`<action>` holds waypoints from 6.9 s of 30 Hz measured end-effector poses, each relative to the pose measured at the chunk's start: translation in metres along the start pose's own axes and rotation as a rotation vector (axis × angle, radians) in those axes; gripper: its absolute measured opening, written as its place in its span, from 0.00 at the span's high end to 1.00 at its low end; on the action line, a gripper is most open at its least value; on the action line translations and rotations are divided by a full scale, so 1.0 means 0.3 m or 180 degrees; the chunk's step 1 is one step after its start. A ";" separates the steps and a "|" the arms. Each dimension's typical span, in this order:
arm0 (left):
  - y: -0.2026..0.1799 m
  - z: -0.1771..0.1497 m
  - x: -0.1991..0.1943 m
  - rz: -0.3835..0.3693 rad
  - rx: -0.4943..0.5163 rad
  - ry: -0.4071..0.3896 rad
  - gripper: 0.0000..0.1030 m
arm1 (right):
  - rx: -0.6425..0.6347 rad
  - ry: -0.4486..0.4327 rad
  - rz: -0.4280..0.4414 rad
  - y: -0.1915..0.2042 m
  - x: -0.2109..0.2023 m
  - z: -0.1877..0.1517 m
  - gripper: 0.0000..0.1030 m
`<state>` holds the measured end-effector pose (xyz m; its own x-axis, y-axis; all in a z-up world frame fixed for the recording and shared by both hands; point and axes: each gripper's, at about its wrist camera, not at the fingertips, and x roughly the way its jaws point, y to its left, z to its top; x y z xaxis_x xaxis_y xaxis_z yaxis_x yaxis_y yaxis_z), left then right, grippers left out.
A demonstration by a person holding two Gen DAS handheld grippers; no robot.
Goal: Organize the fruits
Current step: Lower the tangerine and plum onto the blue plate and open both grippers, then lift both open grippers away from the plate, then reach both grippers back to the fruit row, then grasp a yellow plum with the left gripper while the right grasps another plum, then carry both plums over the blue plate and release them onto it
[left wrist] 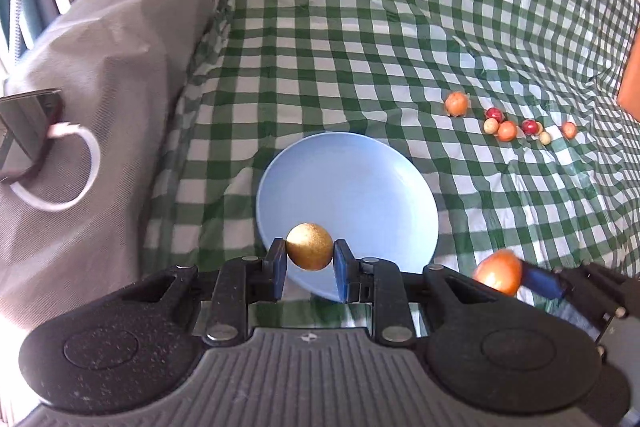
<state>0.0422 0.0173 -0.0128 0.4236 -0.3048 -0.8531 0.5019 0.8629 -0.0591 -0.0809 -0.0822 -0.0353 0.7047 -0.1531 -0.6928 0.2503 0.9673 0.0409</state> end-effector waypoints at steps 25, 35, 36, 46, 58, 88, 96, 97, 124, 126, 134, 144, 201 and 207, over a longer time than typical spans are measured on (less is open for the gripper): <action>-0.039 0.148 0.311 0.0230 0.0203 0.0184 0.00 | -0.0237 0.0295 -0.0046 -0.045 0.334 0.108 0.21; -0.017 -0.076 0.047 0.0568 0.0222 0.0174 0.00 | -0.0026 0.0184 0.0018 -0.004 0.041 -0.001 0.03; -0.012 -0.103 0.021 0.0579 0.0183 0.0148 0.00 | -0.0017 0.0155 -0.0010 0.005 0.015 -0.019 0.03; -0.016 -0.186 -0.178 0.0562 0.0022 -0.0167 0.00 | -0.0011 -0.0295 -0.0168 0.050 -0.180 -0.076 0.01; -0.061 -0.233 -0.295 0.0616 0.0118 -0.0415 0.00 | 0.0026 -0.0556 -0.0207 0.053 -0.293 -0.105 0.01; -0.098 -0.203 -0.216 0.0649 0.0317 -0.0248 0.00 | 0.0254 -0.0464 -0.0189 0.012 -0.247 -0.116 0.01; -0.156 -0.133 -0.132 0.0637 0.0406 -0.0094 0.00 | 0.0565 -0.0319 -0.0188 -0.071 -0.187 -0.121 0.01; -0.169 -0.120 -0.121 0.0623 0.0420 -0.0084 0.00 | 0.0619 -0.0297 -0.0194 -0.085 -0.179 -0.121 0.01; -0.877 0.397 0.712 -0.0064 0.1143 0.0095 0.00 | 0.1065 -0.0321 -0.1322 -1.021 0.353 0.012 0.01; -0.895 0.411 0.772 -0.0067 0.1127 0.0127 0.00 | 0.1026 -0.0295 -0.1306 -1.082 0.426 0.029 0.01; -0.951 0.437 0.864 -0.0328 0.1158 -0.0016 0.15 | 0.0952 -0.0255 -0.1169 -1.211 0.615 0.053 0.10; -1.008 0.420 0.868 -0.0593 0.1462 -0.0127 0.73 | 0.0760 -0.0427 -0.1157 -1.203 0.629 0.040 0.41; -0.019 -0.231 -0.342 -0.0049 0.0128 -0.0621 0.73 | -0.0177 -0.0652 0.0195 0.093 -0.326 -0.074 0.71; -0.018 -0.196 -0.301 -0.0041 0.0096 -0.0553 0.73 | -0.0126 -0.0577 0.0220 0.072 -0.298 -0.067 0.71</action>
<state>-0.0432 0.0639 0.0341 0.5396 -0.3830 -0.7498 0.5295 0.8468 -0.0514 -0.1519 -0.0436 0.0130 0.8282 -0.1165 -0.5482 0.1735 0.9834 0.0530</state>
